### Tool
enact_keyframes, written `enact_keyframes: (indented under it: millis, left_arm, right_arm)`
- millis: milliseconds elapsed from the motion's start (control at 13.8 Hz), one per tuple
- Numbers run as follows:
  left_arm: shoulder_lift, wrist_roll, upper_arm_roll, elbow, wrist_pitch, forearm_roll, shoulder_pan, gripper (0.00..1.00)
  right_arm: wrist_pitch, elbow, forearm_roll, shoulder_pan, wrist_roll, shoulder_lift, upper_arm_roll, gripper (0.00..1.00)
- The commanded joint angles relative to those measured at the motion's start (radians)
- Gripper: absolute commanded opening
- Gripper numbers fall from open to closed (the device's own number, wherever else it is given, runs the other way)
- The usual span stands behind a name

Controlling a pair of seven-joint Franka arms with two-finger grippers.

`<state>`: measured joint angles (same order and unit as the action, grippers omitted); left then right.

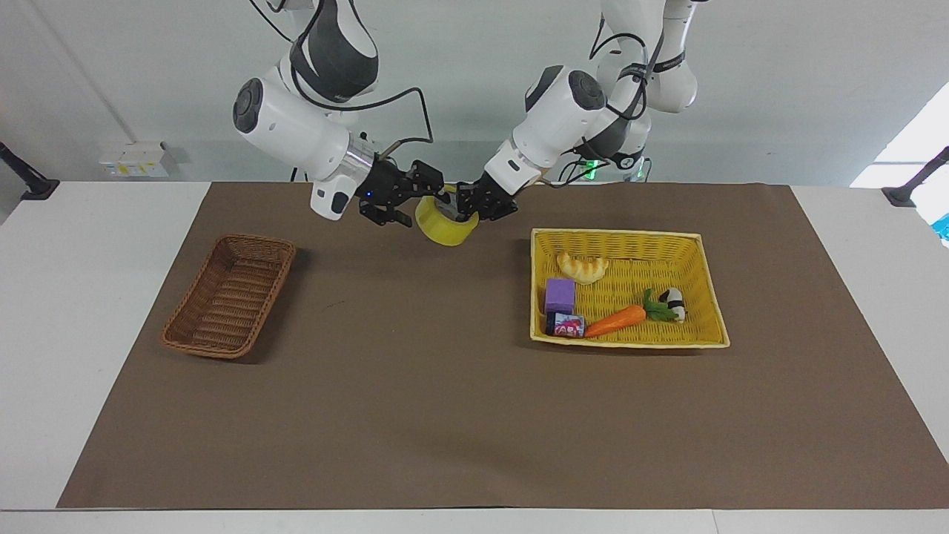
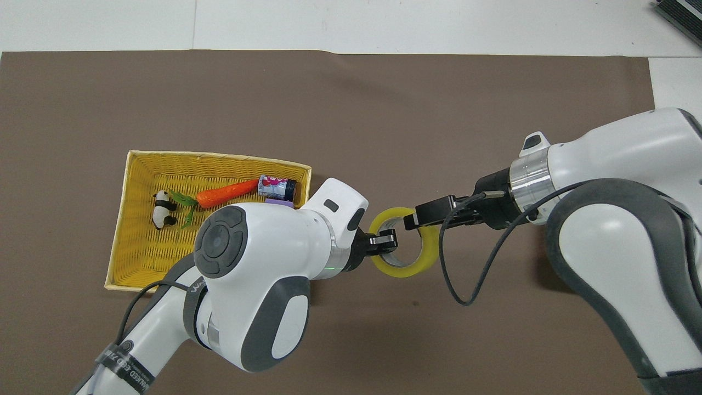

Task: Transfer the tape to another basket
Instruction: 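Grasp the tape roll with the right gripper from the left gripper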

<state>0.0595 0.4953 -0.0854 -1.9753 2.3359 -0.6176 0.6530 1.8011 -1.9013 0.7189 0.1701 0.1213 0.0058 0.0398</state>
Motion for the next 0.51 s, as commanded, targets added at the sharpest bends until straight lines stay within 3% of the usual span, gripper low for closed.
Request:
enact_keyframes:
  millis: [0,217,289,362,434]
  left_arm:
    - [-0.010,0.005,0.018,0.010,0.034,-0.047,0.017,0.00]
    - [-0.010,0.006,0.004,0.015,0.058,-0.088,0.017,0.00]
    - [-0.010,0.009,-0.007,0.015,0.078,-0.088,0.017,0.00]
    - [-0.010,0.012,-0.019,0.016,0.088,-0.090,0.017,0.00]
    - [-0.010,0.015,-0.027,0.018,0.098,-0.090,0.017,0.00]
  right_arm:
    - [0.006,-0.050,0.025,-0.020,0.108,-0.033,0.000,1.00]
    - [0.001,-0.056,0.004,-0.026,0.138,-0.035,0.000,1.00]
    - [0.001,-0.054,-0.013,-0.024,0.132,-0.035,0.003,0.95]
    - [0.000,-0.050,-0.016,-0.026,0.132,-0.033,0.003,0.64]
    - [-0.008,-0.048,-0.018,-0.027,0.132,-0.032,0.003,0.39]
